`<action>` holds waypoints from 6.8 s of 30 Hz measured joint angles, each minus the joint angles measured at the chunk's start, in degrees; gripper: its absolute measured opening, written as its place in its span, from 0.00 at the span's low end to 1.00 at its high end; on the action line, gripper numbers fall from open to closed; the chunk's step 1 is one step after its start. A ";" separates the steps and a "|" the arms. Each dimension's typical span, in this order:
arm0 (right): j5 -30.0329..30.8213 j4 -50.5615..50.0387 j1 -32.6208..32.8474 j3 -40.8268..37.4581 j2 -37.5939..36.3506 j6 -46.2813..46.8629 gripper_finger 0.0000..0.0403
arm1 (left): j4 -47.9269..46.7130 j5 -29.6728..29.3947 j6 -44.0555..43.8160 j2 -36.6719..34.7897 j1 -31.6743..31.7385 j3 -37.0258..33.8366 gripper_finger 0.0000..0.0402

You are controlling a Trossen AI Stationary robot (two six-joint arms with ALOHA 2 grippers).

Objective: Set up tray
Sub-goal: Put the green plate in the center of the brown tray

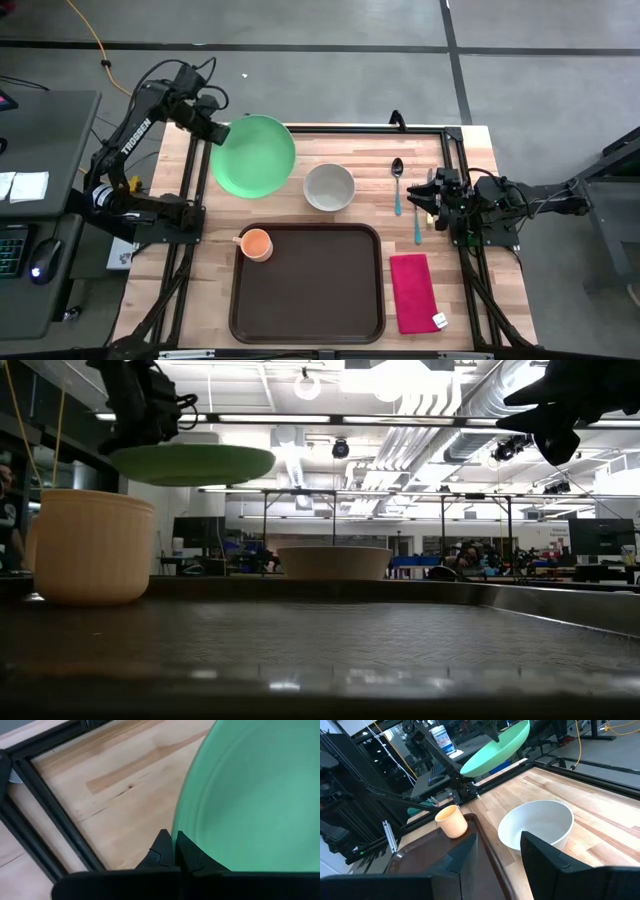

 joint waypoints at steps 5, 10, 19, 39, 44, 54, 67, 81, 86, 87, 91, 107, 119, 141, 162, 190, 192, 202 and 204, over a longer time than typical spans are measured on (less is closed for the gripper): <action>0.44 -0.02 0.00 0.00 0.00 0.00 0.32 | -1.44 0.33 1.04 -0.11 0.00 0.09 0.03; 0.46 -0.02 0.00 -0.01 0.02 0.00 0.32 | -2.09 2.16 1.44 -0.11 0.00 0.09 0.03; 0.46 -0.02 0.00 -0.02 0.01 -0.37 0.32 | -3.54 2.90 1.69 -0.15 -4.09 0.09 0.03; 0.48 -0.07 0.00 -0.02 0.02 -0.46 0.32 | -0.14 2.51 -12.07 -0.15 -21.78 0.09 0.03; 0.46 -0.24 0.00 -0.02 0.00 -0.46 0.32 | 3.73 1.51 -19.03 -0.15 -28.15 0.09 0.03; 0.48 -0.31 -0.01 -0.02 0.02 -0.46 0.32 | 6.93 -1.84 -32.60 -0.06 -39.35 0.09 0.03; 2.38 -0.33 -0.02 -0.02 0.00 -1.70 0.32 | 10.44 -7.65 -47.10 -0.04 -52.70 0.07 0.03; 5.03 -0.32 0.00 -0.02 0.00 -1.97 0.32 | 11.58 -11.88 -60.31 2.23 -65.88 0.07 0.03; 5.03 -0.35 -0.02 -0.02 0.02 -1.97 0.32 | 15.34 -11.93 -63.30 5.05 -69.88 0.07 0.03; 5.01 -0.35 0.00 -0.02 0.02 -1.97 0.32 | 16.23 -11.91 -63.58 5.73 -70.62 0.07 0.03; 5.01 -0.46 -0.01 -0.02 0.02 -1.97 0.32 | 18.95 -11.89 -65.00 8.34 -73.22 0.07 0.03; 5.01 -1.62 -0.02 -0.02 0.02 -1.97 0.32 | 20.00 -12.39 -70.08 12.57 -80.82 0.07 0.03; 5.01 -1.55 -0.01 -0.02 0.04 -1.95 0.32 | 21.27 -11.64 -70.64 18.62 -84.00 0.05 0.03; 4.98 -1.53 -0.02 -0.02 0.07 -1.35 0.32 | 22.45 -11.64 -67.26 25.51 -84.02 0.05 0.03; 4.98 -1.53 -0.02 -0.02 0.07 -1.51 0.32 | 18.47 -10.25 -65.37 26.02 -84.00 -0.88 0.03; 4.98 -1.49 -0.02 -0.02 0.07 -1.33 0.32 | 19.41 -10.86 -62.30 29.62 -83.97 -0.87 0.03; 4.98 -1.49 0.00 -0.02 0.07 -1.33 0.32 | 19.51 -11.02 -61.86 29.62 -83.97 -0.87 0.03; 4.98 -1.30 -0.02 -0.02 0.07 -1.31 0.32 | 19.61 -11.08 -61.84 29.62 -84.00 -0.87 0.08; 4.98 -1.31 -0.01 -0.02 0.07 -1.32 0.32 | 19.71 -11.64 -61.82 29.62 -84.00 -0.87 0.07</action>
